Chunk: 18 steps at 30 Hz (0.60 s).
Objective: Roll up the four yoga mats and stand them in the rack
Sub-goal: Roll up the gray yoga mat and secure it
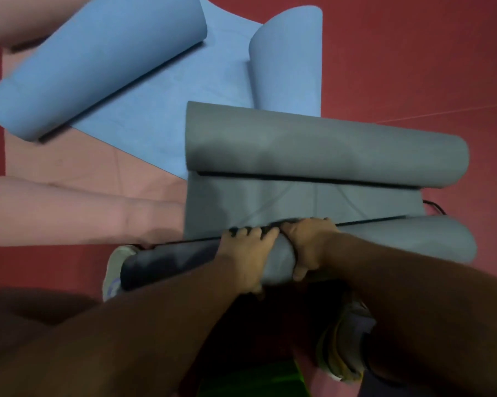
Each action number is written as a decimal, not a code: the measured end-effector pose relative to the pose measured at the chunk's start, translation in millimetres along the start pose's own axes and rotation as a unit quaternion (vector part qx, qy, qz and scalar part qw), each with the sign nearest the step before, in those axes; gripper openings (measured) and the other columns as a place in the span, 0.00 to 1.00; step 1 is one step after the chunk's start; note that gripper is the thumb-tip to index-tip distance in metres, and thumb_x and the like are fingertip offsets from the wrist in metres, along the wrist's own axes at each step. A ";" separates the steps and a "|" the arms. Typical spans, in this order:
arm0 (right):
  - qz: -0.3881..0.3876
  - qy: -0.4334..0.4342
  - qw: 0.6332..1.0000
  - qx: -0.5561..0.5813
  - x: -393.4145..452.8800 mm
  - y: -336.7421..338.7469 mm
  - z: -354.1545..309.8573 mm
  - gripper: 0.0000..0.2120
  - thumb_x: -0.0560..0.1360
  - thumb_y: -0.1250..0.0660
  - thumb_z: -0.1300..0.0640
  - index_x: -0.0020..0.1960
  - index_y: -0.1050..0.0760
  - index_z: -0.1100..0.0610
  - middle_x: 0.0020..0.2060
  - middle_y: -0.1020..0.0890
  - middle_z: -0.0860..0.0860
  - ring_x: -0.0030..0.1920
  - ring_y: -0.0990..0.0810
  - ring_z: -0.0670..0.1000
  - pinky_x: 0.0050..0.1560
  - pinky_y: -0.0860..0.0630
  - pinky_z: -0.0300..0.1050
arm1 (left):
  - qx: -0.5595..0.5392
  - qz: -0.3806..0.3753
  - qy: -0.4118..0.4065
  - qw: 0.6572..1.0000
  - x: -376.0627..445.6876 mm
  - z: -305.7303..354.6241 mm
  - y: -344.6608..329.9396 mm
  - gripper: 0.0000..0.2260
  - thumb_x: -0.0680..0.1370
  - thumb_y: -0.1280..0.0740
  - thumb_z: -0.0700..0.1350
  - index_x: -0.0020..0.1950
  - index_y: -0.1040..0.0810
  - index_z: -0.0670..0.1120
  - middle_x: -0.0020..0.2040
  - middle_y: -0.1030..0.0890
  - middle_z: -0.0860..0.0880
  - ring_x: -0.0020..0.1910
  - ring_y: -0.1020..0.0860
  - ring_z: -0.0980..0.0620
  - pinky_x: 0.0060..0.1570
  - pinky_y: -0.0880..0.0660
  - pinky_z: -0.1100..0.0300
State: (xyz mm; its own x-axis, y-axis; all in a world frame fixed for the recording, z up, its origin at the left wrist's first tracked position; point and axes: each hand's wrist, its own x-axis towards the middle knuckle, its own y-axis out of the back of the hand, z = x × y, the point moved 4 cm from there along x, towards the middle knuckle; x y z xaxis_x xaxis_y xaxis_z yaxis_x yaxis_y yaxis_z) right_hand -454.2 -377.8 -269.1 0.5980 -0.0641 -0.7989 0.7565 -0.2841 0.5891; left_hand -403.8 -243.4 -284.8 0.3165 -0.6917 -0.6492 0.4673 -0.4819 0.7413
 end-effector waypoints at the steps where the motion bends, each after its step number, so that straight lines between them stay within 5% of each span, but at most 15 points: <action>1: -0.010 0.001 1.000 0.007 2.3 0.6 1.5 0.49 0.54 0.18 0.39 0.70 0.35 0.45 0.63 0.22 0.49 0.63 0.22 0.56 0.61 0.26 0.55 | 0.042 0.021 0.005 0.999 -3.7 2.6 -3.5 0.58 0.60 0.19 0.61 0.81 0.51 0.55 0.73 0.32 0.50 0.70 0.30 0.45 0.68 0.32 0.43; 4: 0.018 -0.006 1.000 0.003 0.9 -10.2 -6.1 0.53 0.57 0.20 0.38 0.76 0.41 0.45 0.69 0.27 0.52 0.67 0.27 0.59 0.66 0.29 0.60 | 0.022 0.028 0.012 0.999 2.9 -3.8 -8.2 0.52 0.64 0.21 0.55 0.80 0.48 0.56 0.72 0.30 0.50 0.68 0.28 0.46 0.67 0.32 0.49; 8: 0.078 -0.009 0.996 -0.038 -4.2 -12.4 -14.8 0.63 0.57 0.19 0.37 0.80 0.53 0.47 0.72 0.34 0.54 0.72 0.34 0.59 0.71 0.39 0.67 | -0.105 -0.090 -0.035 0.990 29.1 -32.8 22.8 0.52 0.56 0.16 0.59 0.76 0.35 0.52 0.68 0.23 0.49 0.63 0.22 0.47 0.63 0.25 0.54; 10: 0.069 -0.009 0.997 -0.026 -2.8 -9.0 -15.8 0.61 0.56 0.18 0.39 0.79 0.49 0.47 0.71 0.31 0.53 0.71 0.32 0.58 0.70 0.38 0.66 | -0.137 -0.123 -0.050 0.982 31.0 -36.0 29.2 0.49 0.57 0.16 0.59 0.74 0.31 0.52 0.67 0.22 0.50 0.62 0.22 0.48 0.64 0.26 0.56; 14: 0.041 0.003 0.999 -0.023 4.9 -5.2 -14.4 0.51 0.55 0.18 0.40 0.72 0.37 0.48 0.65 0.24 0.51 0.65 0.26 0.57 0.66 0.35 0.63 | -0.075 -0.061 -0.034 0.995 19.4 -20.7 14.3 0.49 0.60 0.19 0.59 0.76 0.38 0.51 0.68 0.28 0.45 0.65 0.26 0.44 0.65 0.27 0.48; 18: -0.008 0.005 1.000 0.026 6.3 -2.7 -6.6 0.52 0.54 0.19 0.36 0.73 0.36 0.46 0.65 0.22 0.48 0.64 0.23 0.54 0.65 0.27 0.54 | 0.066 0.016 0.005 0.998 -1.5 -2.6 -4.3 0.59 0.60 0.19 0.60 0.81 0.52 0.53 0.73 0.36 0.49 0.71 0.34 0.45 0.70 0.36 0.41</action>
State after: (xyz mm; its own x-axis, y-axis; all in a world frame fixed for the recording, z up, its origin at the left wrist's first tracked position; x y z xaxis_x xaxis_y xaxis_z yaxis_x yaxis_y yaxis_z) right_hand -450.7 -371.1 -274.9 0.5888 -0.0492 -0.8068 0.7511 -0.3353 0.5687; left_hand -404.1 -238.8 -287.4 0.3388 -0.7027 -0.6256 0.3433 -0.5268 0.7776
